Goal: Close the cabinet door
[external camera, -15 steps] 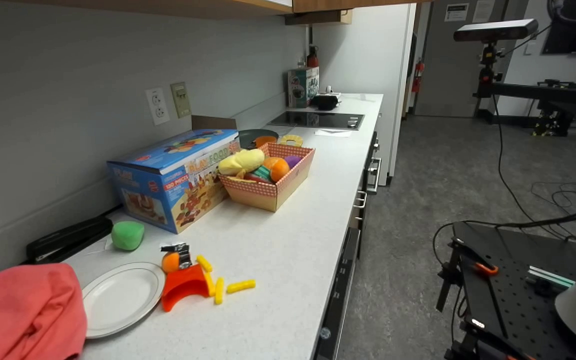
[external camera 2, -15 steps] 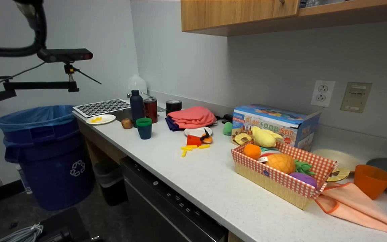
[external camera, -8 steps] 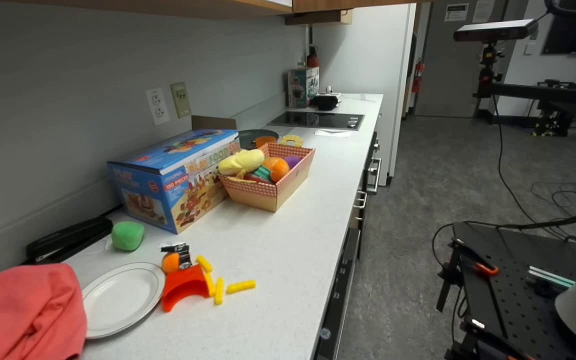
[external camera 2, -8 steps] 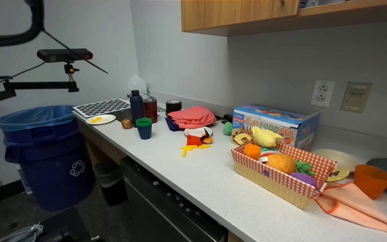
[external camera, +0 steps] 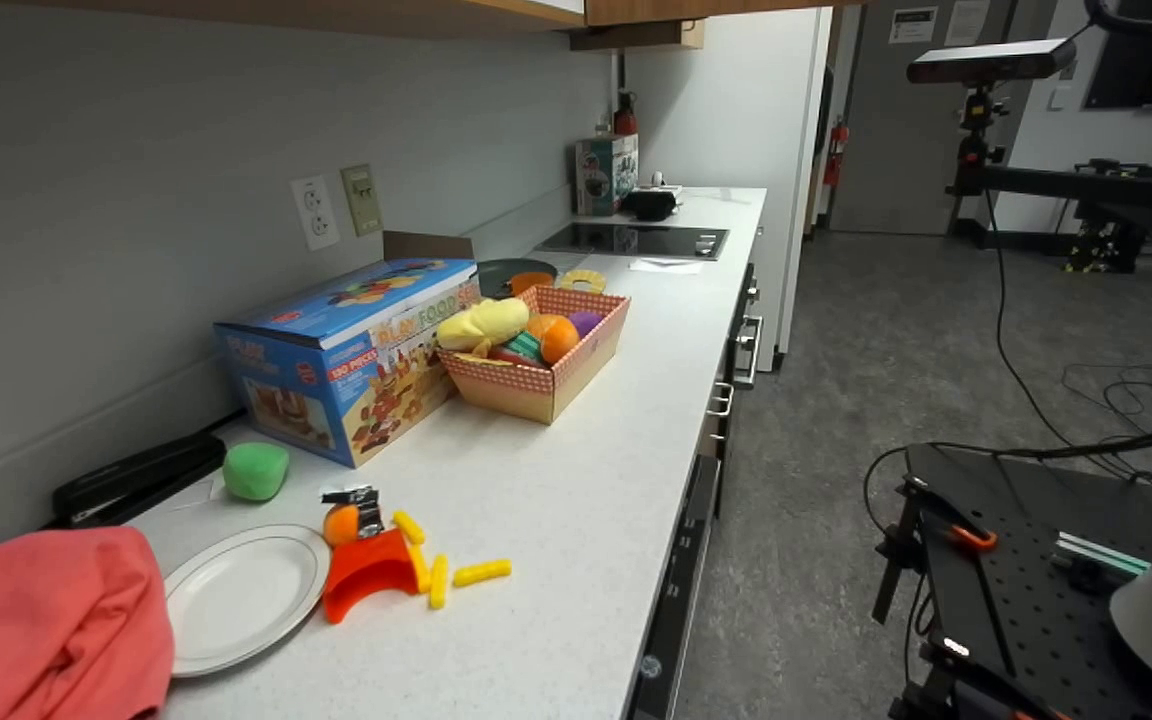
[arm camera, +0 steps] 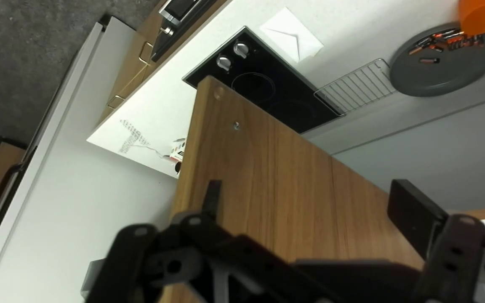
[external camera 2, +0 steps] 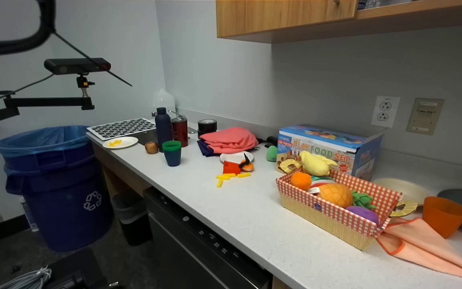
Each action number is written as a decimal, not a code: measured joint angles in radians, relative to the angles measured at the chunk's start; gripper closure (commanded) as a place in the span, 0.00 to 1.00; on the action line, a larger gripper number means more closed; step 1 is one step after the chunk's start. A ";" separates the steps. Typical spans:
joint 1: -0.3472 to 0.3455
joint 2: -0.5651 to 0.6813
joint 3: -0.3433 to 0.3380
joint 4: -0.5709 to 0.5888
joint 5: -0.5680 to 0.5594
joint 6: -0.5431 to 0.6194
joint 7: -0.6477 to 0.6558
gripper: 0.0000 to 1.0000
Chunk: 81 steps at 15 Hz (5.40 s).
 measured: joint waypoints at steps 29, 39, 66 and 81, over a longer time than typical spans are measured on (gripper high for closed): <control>-0.011 0.157 -0.109 0.041 0.249 0.230 -0.324 0.00; 0.024 -0.004 -0.060 -0.033 0.241 0.068 -0.420 0.00; 0.225 -0.211 0.083 -0.201 0.251 0.013 -0.322 0.00; 0.291 -0.202 0.059 -0.204 0.330 0.166 -0.373 0.00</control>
